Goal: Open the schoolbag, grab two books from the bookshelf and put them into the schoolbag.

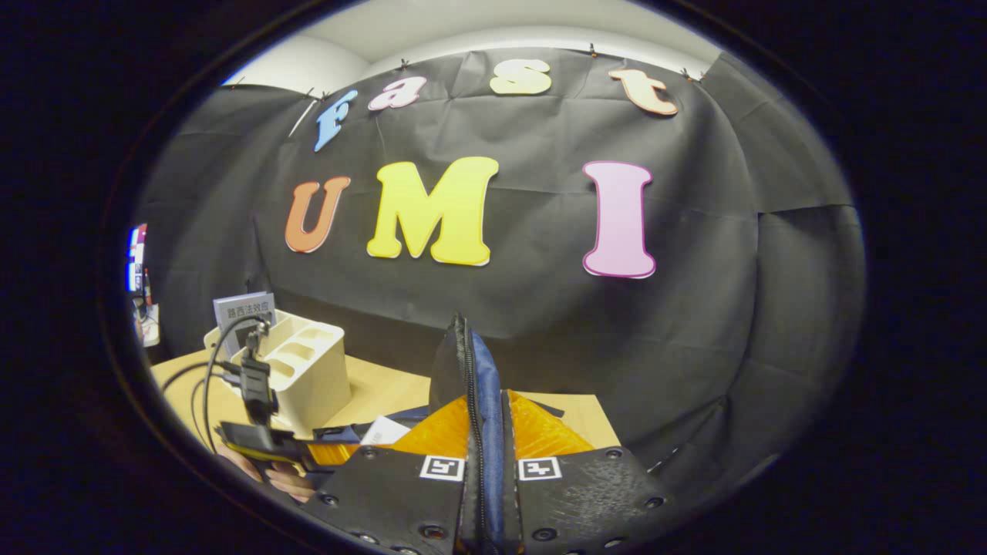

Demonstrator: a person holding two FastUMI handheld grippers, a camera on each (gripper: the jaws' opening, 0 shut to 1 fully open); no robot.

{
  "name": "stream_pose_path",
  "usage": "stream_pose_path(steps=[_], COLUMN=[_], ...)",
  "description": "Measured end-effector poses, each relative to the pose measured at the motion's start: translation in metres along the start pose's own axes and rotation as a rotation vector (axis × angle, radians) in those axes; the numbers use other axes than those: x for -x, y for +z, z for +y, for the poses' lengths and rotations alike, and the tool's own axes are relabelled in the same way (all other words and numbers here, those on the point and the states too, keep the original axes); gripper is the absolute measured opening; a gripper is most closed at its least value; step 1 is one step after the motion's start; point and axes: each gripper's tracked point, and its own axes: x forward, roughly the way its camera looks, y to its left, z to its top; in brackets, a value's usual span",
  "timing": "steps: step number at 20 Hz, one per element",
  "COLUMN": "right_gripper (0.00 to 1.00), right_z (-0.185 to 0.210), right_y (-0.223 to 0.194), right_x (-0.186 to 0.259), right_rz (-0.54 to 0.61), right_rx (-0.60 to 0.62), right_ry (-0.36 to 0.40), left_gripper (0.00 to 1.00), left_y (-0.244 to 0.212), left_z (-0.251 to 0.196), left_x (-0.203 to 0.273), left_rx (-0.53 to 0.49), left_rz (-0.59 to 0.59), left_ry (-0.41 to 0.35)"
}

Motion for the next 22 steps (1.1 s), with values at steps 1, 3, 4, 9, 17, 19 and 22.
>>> stream_pose_path(steps=[1, 3, 4, 9, 17, 19, 22], right_gripper=[0.11, 0.11, 0.14, 0.11, 0.11, 0.11, 0.11], right_z=[0.000, 0.003, 0.003, 0.005, -0.006, -0.009, -0.011], right_y=[-0.001, -0.004, -0.007, -0.015, -0.034, -0.040, -0.050], right_x=[0.002, 0.004, 0.004, 0.005, 0.009, 0.010, 0.010], right_rz=[-0.003, -0.005, 0.000, 0.015, 0.068, 0.079, 0.100], right_rx=[-0.016, -0.036, -0.041, -0.055, -0.057, -0.052, -0.046], right_ry=[0.003, 0.010, 0.010, 0.005, -0.036, -0.051, -0.072], left_gripper=[0.45, 0.46, 0.46, 0.55, 0.86, 0.86, 0.86], left_y=[-0.003, -0.013, -0.012, -0.022, -0.033, -0.026, -0.003], left_z=[-0.002, -0.001, 0.000, 0.009, 0.054, 0.052, 0.049], left_x=[-0.003, -0.010, -0.013, -0.026, -0.015, -0.002, 0.019], left_rx=[-0.025, -0.051, -0.058, -0.054, -0.366, -0.392, -0.482], left_rz=[-0.009, -0.013, -0.025, -0.062, 0.108, 0.107, 0.069], left_ry=[-0.005, -0.006, -0.007, 0.002, 0.239, 0.224, 0.214])
